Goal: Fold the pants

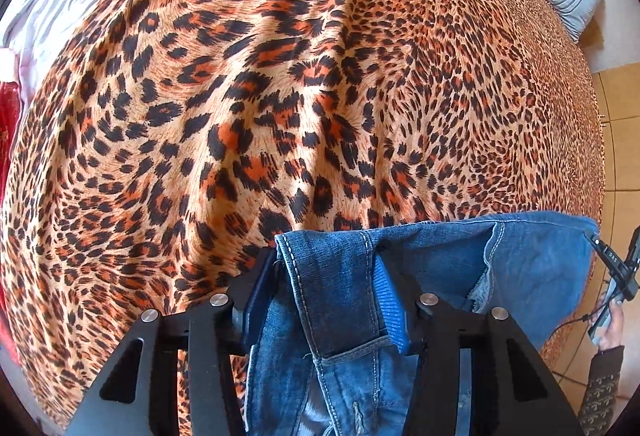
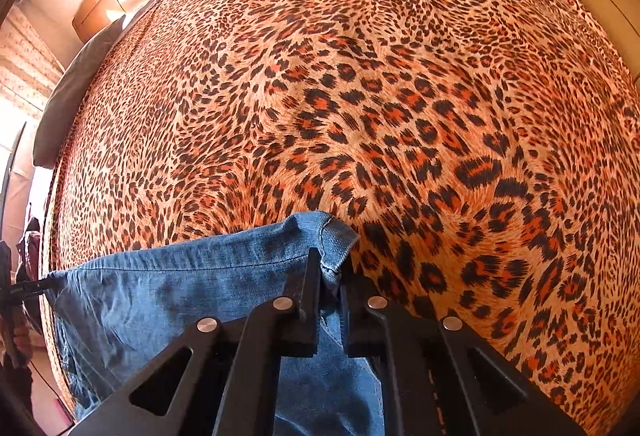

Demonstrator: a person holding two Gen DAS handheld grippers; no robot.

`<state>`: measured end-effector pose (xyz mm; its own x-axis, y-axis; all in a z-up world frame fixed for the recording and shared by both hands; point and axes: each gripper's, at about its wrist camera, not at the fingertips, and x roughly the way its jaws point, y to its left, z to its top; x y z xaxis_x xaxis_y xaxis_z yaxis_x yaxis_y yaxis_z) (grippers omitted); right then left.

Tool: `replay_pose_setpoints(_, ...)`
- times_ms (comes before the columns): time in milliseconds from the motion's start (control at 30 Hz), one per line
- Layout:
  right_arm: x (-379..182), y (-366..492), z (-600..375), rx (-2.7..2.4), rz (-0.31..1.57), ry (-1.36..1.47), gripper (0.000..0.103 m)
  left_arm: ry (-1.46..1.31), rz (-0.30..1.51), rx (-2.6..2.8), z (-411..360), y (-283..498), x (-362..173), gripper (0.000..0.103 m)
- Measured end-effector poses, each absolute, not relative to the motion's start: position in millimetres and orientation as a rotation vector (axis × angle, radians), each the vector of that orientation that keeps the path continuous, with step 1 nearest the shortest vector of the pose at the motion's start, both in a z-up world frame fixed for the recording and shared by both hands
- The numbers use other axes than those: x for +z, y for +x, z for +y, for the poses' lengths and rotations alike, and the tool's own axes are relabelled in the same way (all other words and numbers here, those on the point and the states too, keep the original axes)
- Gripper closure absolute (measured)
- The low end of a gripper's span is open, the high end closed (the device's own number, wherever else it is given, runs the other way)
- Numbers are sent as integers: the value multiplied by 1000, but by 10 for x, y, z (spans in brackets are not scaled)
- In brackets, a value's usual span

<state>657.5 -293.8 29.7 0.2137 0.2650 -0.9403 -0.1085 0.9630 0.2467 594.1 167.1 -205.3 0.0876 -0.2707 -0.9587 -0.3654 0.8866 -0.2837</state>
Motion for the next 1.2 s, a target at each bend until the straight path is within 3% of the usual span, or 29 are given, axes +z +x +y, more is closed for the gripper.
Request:
replay_pose_setpoints(67,406,6510,-2946,258,1302,148,97,-585,1497,75,1696,5907,-2008,72)
replay_pose_setpoints(133,529,6433,-2983,255,1274,167,97,-575,1475,86,1654,5880,-1900,74)
replay_pose_setpoints(467,1457,5567,-3318,300,1063,328,97,-430,1310,72,1333,5343,-909,75)
replay_pose_setpoints(767,2214,3770,-3682,323,902,493,96,-429,1181,-21,1239,4058,4,75)
replay_pose_setpoints(967,2085,2394,-3819,257,945,556,95,-488,1231,-34,1333,3243,-147,75)
replay_pose_setpoints(1200,1132,1206,-3793,78,1216,575,89,-475,1493,23,1389,2586,-1087,74)
